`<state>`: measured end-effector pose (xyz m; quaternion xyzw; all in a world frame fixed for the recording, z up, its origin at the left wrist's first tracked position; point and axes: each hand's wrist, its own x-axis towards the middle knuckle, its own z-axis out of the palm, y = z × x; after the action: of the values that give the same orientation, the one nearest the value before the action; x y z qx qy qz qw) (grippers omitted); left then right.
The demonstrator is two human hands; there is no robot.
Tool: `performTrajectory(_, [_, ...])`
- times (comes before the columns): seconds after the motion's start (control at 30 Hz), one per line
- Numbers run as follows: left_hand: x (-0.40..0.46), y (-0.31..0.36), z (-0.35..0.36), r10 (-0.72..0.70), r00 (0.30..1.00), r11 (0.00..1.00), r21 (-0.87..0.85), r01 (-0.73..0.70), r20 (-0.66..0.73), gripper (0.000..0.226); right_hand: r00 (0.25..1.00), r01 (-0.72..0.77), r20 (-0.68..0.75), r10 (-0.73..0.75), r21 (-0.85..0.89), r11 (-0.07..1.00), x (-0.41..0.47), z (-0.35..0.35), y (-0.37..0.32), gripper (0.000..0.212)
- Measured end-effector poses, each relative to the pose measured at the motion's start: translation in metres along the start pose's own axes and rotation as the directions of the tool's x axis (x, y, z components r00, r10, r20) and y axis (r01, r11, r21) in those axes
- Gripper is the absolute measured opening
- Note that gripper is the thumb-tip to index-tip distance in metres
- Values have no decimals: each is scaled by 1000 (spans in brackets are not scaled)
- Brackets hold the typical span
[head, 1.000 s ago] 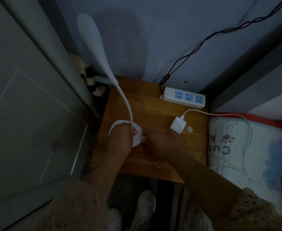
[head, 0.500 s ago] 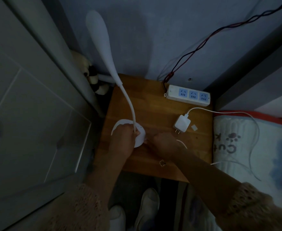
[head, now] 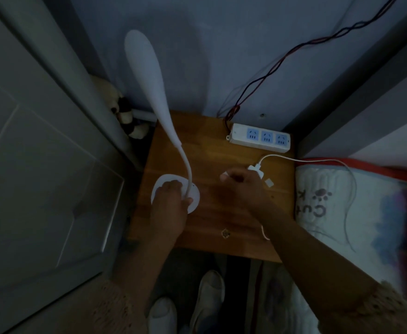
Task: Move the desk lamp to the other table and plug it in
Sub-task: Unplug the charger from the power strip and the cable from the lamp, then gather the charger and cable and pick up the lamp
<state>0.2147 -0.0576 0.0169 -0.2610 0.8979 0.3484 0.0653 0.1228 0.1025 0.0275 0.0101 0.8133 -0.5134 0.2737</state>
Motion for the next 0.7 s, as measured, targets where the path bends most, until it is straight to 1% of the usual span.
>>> performTrajectory(0.03, [-7, 0, -5, -27, 999, 1000, 13, 27, -20, 18, 1000, -23, -19, 25, 65, 998, 0, -5, -5, 5])
performTrajectory(0.07, [-12, 1, -8, -67, 998, 997, 42, 67, 2, 15, 998, -47, -35, 51, 110, 993, -1, -11, -11, 5])
performTrajectory(0.13, [-23, 6, -8, -120, 985, 990, 89, 109, 124, 16, 994, -94, -40, 103, 181, 979, -2, -22, -23, 8])
performTrajectory(0.17, [-28, 9, -5, -117, 975, 992, 68, 106, 189, 17, 992, -118, -23, 126, 221, 968, -1, -27, -28, 12])
performTrajectory(0.23, [-34, 24, 3, -78, 955, 995, -45, 94, 287, 15, 992, -126, 17, 126, 254, 959, -1, -38, -40, 21])
performTrajectory(0.3, [-35, 46, 14, -39, 942, 965, -233, 122, 334, 9, 995, -95, 51, 87, 198, 976, 0, -51, -49, 23])
performTrajectory(0.37, [-29, 66, 20, -18, 939, 915, -372, 154, 345, 7, 994, -75, 85, 65, 130, 989, 2, -56, -54, 21])
performTrajectory(0.4, [-24, 75, 22, -10, 941, 900, -406, 155, 338, 6, 993, -77, 102, 65, 120, 990, 3, -57, -55, 22])
performTrajectory(0.47, [-15, 90, 30, 3, 940, 888, -434, 154, 341, 14, 989, -92, 127, 75, 133, 987, 7, -62, -54, 22])
performTrajectory(0.5, [-11, 92, 32, -3, 940, 875, -454, 168, 342, 18, 988, -90, 137, 69, 156, 984, 8, -64, -53, 18])
performTrajectory(0.57, [-6, 95, 36, -40, 936, 805, -544, 237, 349, 24, 993, -61, 108, 43, 172, 983, 13, -72, -43, 9])
performTrajectory(0.6, [-4, 94, 38, -71, 933, 761, -586, 280, 353, 26, 998, -21, 68, 15, 86, 996, 16, -79, -34, 10])
performTrajectory(0.63, [-1, 93, 39, -103, 931, 722, -618, 312, 350, 27, 999, 31, 31, -29, -91, 995, 20, -86, -24, 15])
performTrajectory(0.67, [3, 91, 41, -132, 931, 704, -629, 329, 340, 26, 996, 84, 30, -79, -332, 939, 24, -93, -11, 21])
performTrajectory(0.7, [7, 88, 45, -161, 932, 703, -625, 339, 325, 25, 990, 142, 74, -122, -573, 807, 29, -98, 4, 28])
